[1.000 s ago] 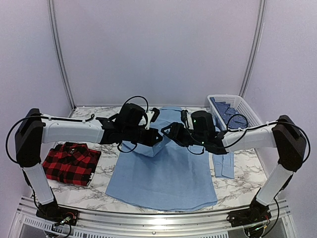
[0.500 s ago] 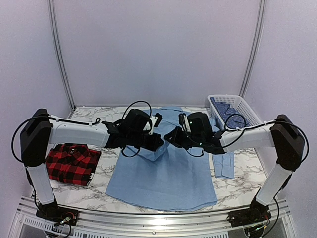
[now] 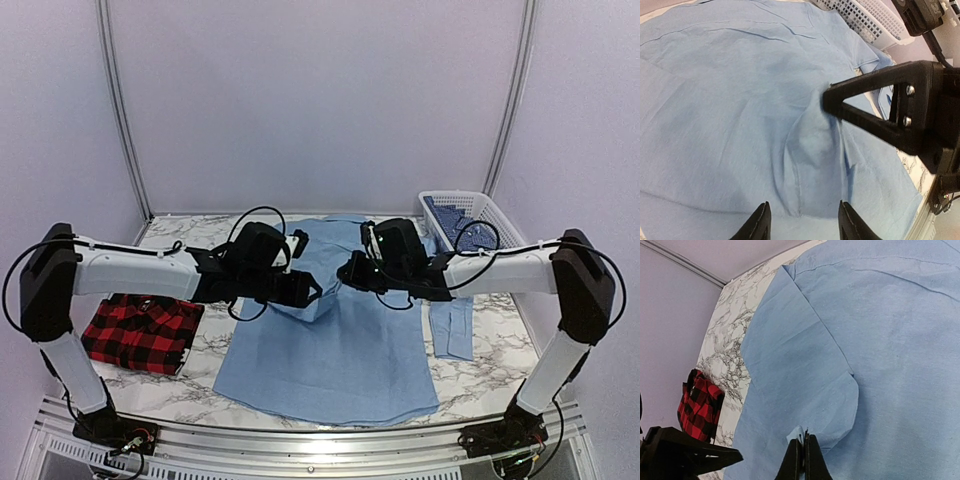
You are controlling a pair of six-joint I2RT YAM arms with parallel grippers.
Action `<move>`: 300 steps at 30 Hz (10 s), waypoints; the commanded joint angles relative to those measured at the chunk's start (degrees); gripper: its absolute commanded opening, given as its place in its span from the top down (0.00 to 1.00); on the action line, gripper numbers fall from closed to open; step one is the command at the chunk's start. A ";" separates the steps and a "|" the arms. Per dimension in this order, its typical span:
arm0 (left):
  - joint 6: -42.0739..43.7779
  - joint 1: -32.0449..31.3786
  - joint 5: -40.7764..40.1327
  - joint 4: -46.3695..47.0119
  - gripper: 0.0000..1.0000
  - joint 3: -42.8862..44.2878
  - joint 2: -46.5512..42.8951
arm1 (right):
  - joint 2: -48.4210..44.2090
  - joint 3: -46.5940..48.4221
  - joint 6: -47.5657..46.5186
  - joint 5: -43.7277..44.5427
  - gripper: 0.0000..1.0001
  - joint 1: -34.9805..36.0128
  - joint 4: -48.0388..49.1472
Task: Fold and stack the long sleeve shirts
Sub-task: Pass from the left arm to the right, then pick up the shirt from the center of the board, then fold the flattened shirt at the center of the board, then fold the sleeve of the 1/3-folded shirt, then move the 1/3-folded shirt to the center of the board.
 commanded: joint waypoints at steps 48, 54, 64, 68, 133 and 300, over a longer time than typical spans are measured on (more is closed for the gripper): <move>-26.99 -5.41 0.97 -31.33 0.92 -32.59 -24.98 | -2.30 22.61 -17.57 5.90 1.00 0.80 -20.95; -26.81 -5.43 1.00 -31.53 1.00 -31.51 -26.30 | -1.64 27.55 -20.50 8.07 1.00 0.20 -23.92; -17.87 -6.70 1.89 -34.96 1.00 -19.63 -24.64 | -2.40 36.38 -29.27 11.24 1.00 -6.12 -27.97; -14.17 -7.99 3.51 -36.01 1.00 -14.39 -21.40 | -3.96 37.25 -31.46 12.80 1.00 -9.72 -28.64; -3.82 -14.58 17.26 -31.29 0.64 2.31 2.53 | -21.45 19.62 -32.69 4.08 1.00 -20.94 -32.46; -1.95 35.67 14.71 -16.61 0.69 64.17 49.27 | -3.41 3.42 -17.15 5.96 0.66 2.42 -20.44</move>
